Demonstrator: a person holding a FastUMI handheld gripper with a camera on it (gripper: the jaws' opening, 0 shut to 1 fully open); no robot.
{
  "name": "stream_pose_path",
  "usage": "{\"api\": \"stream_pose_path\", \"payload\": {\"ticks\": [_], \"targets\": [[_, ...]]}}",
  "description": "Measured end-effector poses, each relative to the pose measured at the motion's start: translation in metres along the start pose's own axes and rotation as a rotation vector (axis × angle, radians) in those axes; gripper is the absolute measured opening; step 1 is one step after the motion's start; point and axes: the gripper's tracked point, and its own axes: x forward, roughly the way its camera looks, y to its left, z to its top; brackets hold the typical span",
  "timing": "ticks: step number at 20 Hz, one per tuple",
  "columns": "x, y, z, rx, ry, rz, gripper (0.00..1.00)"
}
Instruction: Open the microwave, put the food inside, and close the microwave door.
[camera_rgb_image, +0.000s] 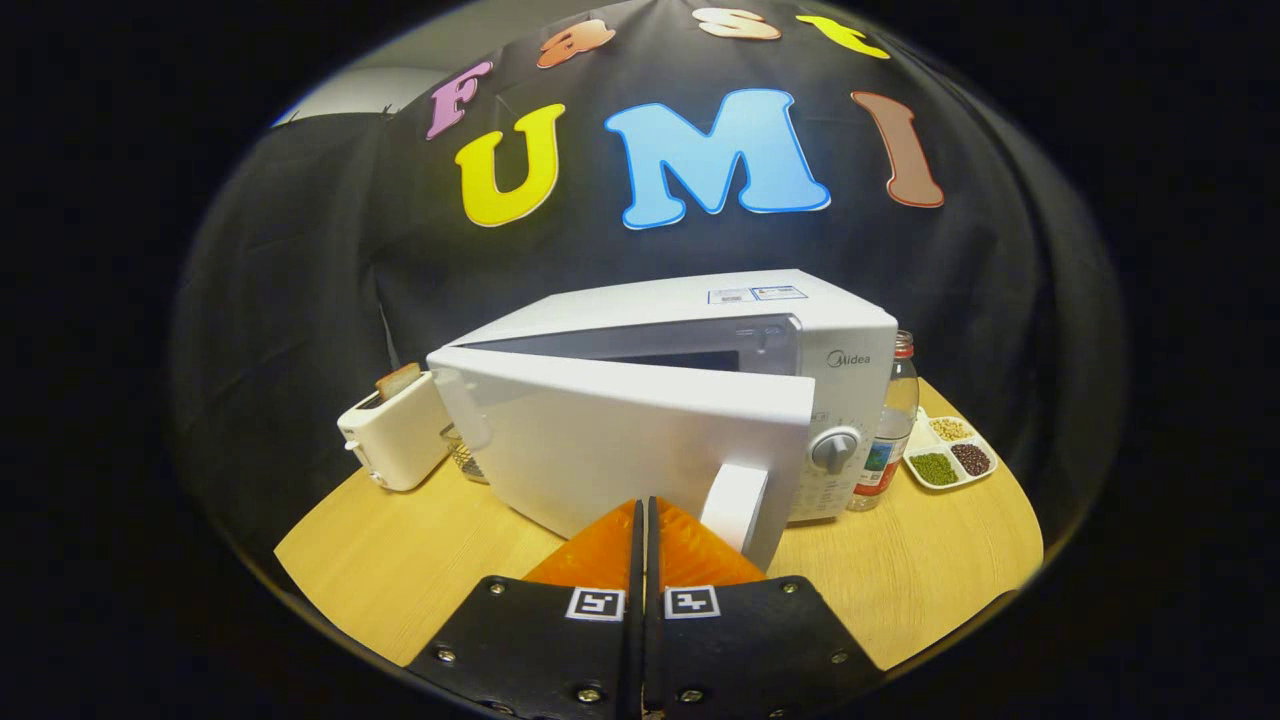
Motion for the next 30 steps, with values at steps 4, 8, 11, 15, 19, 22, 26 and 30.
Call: {"api": "stream_pose_path", "payload": {"ticks": [4, 8, 11, 15, 19, 22, 26, 30], "targets": [[0.020, -0.016, 0.009, 0.018, -0.002, -0.041, 0.00], [0.040, -0.026, 0.017, 0.029, -0.003, -0.066, 0.00], [0.053, -0.029, 0.023, 0.026, -0.005, -0.077, 0.00], [0.072, -0.041, 0.030, 0.041, 0.000, -0.125, 0.00], [0.086, -0.048, 0.034, -0.028, -0.023, -0.148, 0.00], [0.081, -0.048, 0.030, -0.037, -0.014, -0.167, 0.01], [0.047, -0.040, 0.050, -0.021, -0.075, -0.185, 0.01], [-0.010, -0.034, 0.067, -0.004, -0.159, -0.205, 0.01]]}}
